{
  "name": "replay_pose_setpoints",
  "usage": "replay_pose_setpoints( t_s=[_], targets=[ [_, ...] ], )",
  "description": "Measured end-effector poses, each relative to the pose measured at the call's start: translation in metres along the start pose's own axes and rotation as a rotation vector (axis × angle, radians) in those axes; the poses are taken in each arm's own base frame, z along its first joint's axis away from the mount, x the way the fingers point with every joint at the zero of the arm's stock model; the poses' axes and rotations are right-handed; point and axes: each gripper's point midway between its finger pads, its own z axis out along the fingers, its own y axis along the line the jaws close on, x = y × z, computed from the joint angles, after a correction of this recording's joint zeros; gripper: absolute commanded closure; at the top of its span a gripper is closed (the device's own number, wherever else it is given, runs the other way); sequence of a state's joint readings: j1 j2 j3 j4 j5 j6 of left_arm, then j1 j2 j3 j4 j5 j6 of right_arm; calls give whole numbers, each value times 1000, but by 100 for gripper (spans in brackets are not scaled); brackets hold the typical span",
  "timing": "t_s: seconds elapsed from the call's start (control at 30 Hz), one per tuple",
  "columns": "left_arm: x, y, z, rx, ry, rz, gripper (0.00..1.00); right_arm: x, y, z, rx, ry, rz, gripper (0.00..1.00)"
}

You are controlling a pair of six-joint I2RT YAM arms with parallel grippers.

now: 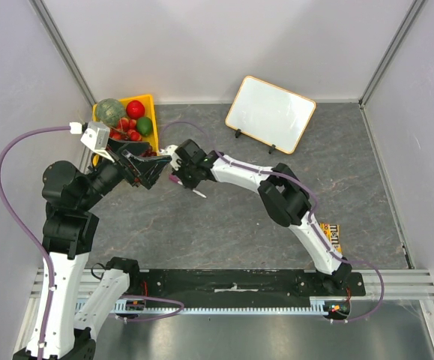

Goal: Write a sentence on the whiteboard
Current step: Pick up the whiteboard marker without the cap from the center of the board, then pass from the left arm to the right

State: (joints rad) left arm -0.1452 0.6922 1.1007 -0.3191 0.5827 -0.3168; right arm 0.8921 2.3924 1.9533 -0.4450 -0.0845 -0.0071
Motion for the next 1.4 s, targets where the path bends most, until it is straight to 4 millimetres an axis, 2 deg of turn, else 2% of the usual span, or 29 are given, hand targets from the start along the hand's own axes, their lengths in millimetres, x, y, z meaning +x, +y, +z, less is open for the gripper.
replay_pose_setpoints(
  t_s=[0.13, 0.27, 0.4, 0.5, 0.67, 0.77, 0.83, 1.0, 1.1, 1.23, 1.4],
  targets=[
    [0, 0, 0, 0, 1, -1, 8, 15, -15, -14, -16, 22, 63, 100],
    [2, 1, 0, -2, 8, -5, 8, 35, -37, -38, -7, 45, 114, 100],
    [7, 4, 3, -6, 28, -20, 8, 56, -67, -81, 14, 40, 202, 100],
    [13, 10, 10, -13, 55, -47, 8, 63, -96, -122, 53, -18, 288, 100],
    [32, 25, 28, -24, 130, -126, 8, 57, -140, -189, 136, -194, 419, 100],
    [47, 34, 40, -27, 184, -185, 7, 50, -154, -226, 166, -327, 491, 100],
    [59, 40, 47, -27, 226, -226, 7, 50, -165, -240, 183, -382, 532, 100],
    [95, 48, 64, 16, 359, -345, 5, 56, -176, -276, 174, -555, 672, 100],
    [123, 48, 75, 37, 447, -407, 5, 63, -178, -289, 149, -638, 759, 100],
    [163, 29, 91, 93, 574, -457, 5, 66, -168, -290, 82, -692, 829, 100],
    [199, 3, 108, 158, 678, -507, 5, 68, -154, -287, 13, -713, 880, 100]
  ],
)
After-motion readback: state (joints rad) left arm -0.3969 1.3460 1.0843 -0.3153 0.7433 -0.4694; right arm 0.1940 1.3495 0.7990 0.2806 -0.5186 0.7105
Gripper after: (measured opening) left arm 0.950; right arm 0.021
